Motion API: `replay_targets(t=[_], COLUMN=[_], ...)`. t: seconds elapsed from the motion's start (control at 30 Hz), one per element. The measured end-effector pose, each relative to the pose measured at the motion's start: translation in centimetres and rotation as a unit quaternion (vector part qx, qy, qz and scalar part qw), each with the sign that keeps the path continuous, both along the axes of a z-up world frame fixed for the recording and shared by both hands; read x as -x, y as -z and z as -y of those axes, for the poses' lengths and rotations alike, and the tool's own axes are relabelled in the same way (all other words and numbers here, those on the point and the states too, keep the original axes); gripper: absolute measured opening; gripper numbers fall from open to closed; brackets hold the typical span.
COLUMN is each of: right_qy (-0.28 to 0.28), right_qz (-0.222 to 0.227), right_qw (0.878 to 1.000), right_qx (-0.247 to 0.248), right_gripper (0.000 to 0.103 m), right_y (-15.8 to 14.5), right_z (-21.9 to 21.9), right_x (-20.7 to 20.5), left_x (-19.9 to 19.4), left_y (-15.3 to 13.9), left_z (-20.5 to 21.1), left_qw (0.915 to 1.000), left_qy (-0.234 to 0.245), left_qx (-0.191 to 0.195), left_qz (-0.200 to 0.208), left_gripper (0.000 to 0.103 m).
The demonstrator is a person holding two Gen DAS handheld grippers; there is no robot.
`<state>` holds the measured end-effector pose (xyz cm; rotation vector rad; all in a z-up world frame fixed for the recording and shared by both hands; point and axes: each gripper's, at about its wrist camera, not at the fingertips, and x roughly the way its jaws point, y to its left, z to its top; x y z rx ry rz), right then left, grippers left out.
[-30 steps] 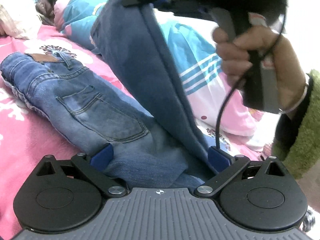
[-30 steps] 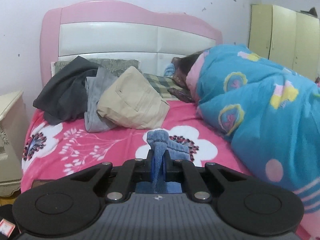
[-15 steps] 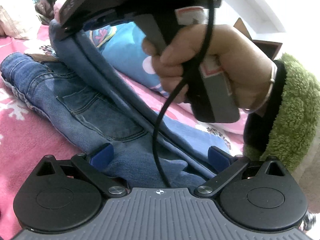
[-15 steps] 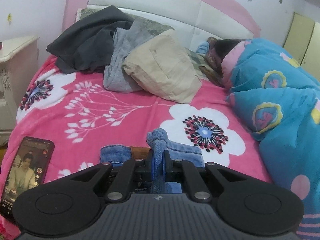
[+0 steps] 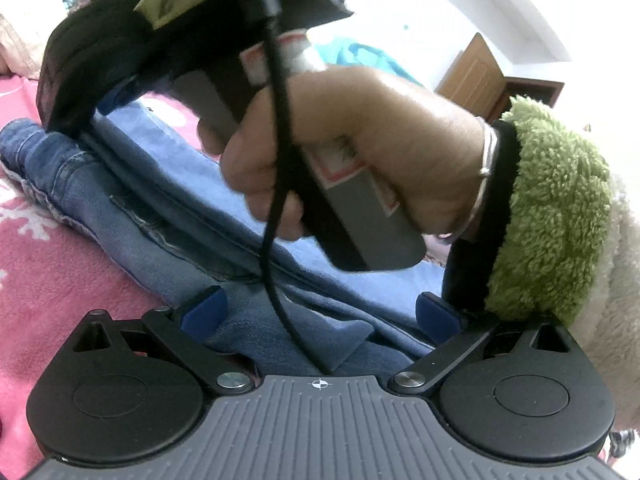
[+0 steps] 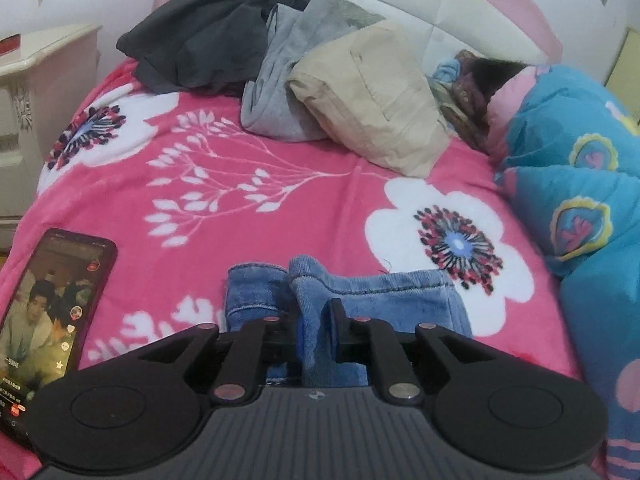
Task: Fold clothes
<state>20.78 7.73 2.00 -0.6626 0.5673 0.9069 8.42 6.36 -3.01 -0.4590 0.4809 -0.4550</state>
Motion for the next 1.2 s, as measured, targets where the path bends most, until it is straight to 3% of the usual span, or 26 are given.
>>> replay_targets(t=[0.07, 0.2, 0.3, 0.43, 0.6, 0.77, 0.87, 0.93, 1.0, 1.1, 1.2], right_qy=[0.004, 0.039, 0.117, 0.228, 0.359, 0.442, 0.48, 0.5, 0.51, 0.481, 0.418], right_qz=[-0.002, 0.011, 0.032, 0.061, 0.094, 0.107, 0.087, 0.067, 0.041, 0.001, -0.009], right_qw=[1.0, 0.996, 0.987, 0.96, 0.907, 0.868, 0.844, 0.829, 0.82, 0.819, 0.845], right_qx=[-0.019, -0.075, -0.109, -0.153, -0.199, -0.198, -0.224, -0.242, -0.258, -0.311, -0.335], right_gripper=[0.043, 0.044, 0.044, 0.045, 0.045, 0.045, 0.045, 0.045, 0.044, 0.041, 0.038], right_y=[-1.3, -5.5, -7.7, -10.3, -13.0, -10.1, -7.6, -5.5, -3.3, -1.2, -0.5], right_z=[1.0, 5.7, 12.7, 22.7, 34.8, 41.9, 45.4, 47.3, 48.3, 48.0, 45.5], right_x=[0.0, 0.5, 2.9, 6.7, 11.5, 15.6, 15.4, 14.8, 14.3, 14.0, 14.1], left_x=[0.1, 0.3, 0.7, 1.2, 2.0, 6.0, 6.8, 6.7, 6.1, 3.7, 0.2], left_y=[0.0, -0.1, -0.3, -0.3, -2.0, -3.8, -4.4, -4.8, -5.2, -5.5, -5.0], left_z=[0.0, -0.2, -0.5, -1.2, 0.2, 2.0, 2.1, 1.7, 1.0, 0.6, 1.5], left_qw=[1.0, 1.0, 1.0, 0.9993, 0.9933, 0.9784, 0.9685, 0.9661, 0.9702, 0.9841, 0.9959], left_qy=[0.001, 0.001, 0.005, 0.035, 0.109, 0.193, 0.24, 0.248, 0.231, 0.17, 0.089], left_qx=[0.0, -0.004, -0.003, 0.009, -0.005, -0.017, 0.024, 0.049, 0.064, 0.05, -0.008], left_qz=[0.0, 0.002, 0.004, 0.01, 0.036, 0.072, 0.061, 0.05, 0.038, 0.01, -0.011], left_gripper=[0.101, 0.101, 0.103, 0.103, 0.103, 0.103, 0.103, 0.103, 0.103, 0.103, 0.103])
